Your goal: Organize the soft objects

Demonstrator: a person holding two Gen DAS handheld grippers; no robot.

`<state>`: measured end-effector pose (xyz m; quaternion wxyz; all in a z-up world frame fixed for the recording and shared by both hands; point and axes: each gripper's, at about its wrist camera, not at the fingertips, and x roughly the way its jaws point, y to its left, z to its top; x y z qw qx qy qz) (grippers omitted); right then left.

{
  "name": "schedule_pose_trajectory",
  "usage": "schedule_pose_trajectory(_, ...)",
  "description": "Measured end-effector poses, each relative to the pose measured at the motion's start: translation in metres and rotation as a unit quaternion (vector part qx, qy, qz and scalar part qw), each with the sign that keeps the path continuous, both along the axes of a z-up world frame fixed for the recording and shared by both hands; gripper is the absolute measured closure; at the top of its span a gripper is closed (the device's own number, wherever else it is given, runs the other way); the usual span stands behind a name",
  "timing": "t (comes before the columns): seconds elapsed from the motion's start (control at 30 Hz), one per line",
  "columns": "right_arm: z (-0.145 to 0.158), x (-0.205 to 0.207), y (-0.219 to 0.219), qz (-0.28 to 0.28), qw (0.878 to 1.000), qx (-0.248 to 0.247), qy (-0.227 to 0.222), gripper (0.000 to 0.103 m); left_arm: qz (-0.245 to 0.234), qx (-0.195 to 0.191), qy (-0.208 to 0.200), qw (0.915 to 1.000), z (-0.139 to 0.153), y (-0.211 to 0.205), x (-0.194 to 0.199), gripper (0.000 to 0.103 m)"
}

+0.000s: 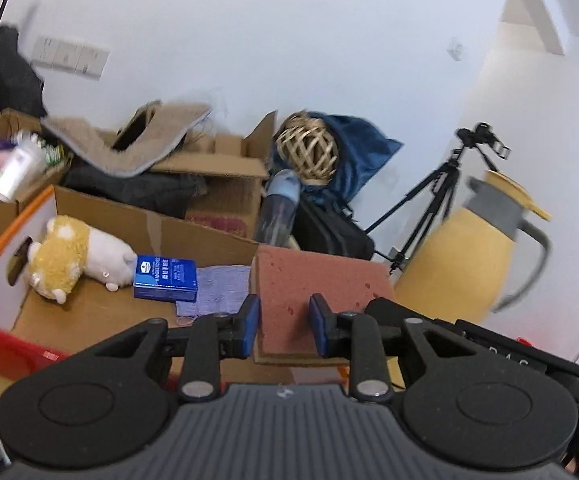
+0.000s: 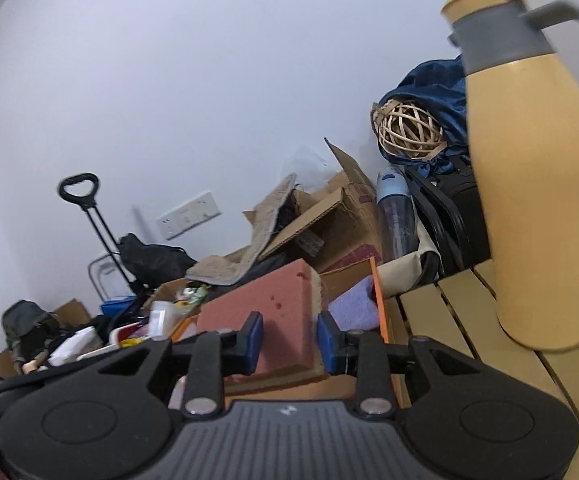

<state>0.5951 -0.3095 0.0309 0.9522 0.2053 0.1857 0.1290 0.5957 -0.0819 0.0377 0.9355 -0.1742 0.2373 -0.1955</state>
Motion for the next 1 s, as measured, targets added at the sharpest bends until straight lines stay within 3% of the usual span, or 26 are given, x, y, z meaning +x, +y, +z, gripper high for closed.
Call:
schedule_pose_trajectory(0.2, -0.025, 0.058, 0.003, -0.006, 0.998, -0.006, 0.054, 0.074, -0.001, -0.001, 0.064, 0.9979, -0.028, 0.002, 0.052, 0.076)
schedule_pose_trajectory(0.33, -0.046, 0.066, 0.006, -0.013, 0.996, -0.024, 0.084, 0.073, 0.0, -0.001, 0.104, 0.9945, -0.05, -0.001, 0.064, 0.075)
schedule_pose_trajectory(0.43, -0.051, 0.061, 0.011, -0.025, 0.995, -0.053, 0.083, 0.072, -0.002, 0.013, 0.108, 0.9941, -0.056, -0.009, 0.063, 0.073)
schedule_pose_trajectory(0.57, -0.055, 0.052, 0.013, -0.03, 0.994, -0.07, 0.08, 0.074, -0.007, 0.03, 0.093, 0.9952, -0.053, -0.015, 0.054, 0.057)
schedule_pose_trajectory(0.73, -0.047, 0.038, 0.01, -0.032, 0.995, -0.073, 0.059, 0.068, -0.005, 0.045, 0.075, 0.9962, -0.041, -0.014, 0.042, 0.055)
schedule_pose_trajectory(0.8, -0.039, 0.029, 0.008, -0.031, 0.996, -0.075, 0.045, 0.064, -0.011, 0.054, 0.049, 0.9973, -0.027, -0.012, 0.031, 0.053)
schedule_pose_trajectory(0.9, -0.023, 0.01, 0.007, -0.03, 0.995, -0.089, 0.017, 0.062, -0.001, 0.058, -0.002, 0.9983, 0.0, 0.0, 0.005, 0.039)
schedule_pose_trajectory(1.0, -0.009, -0.02, 0.005, -0.022, 0.995, -0.096, -0.012, 0.054, 0.017, 0.079, -0.06, 0.9949, 0.027, 0.016, -0.031, 0.034)
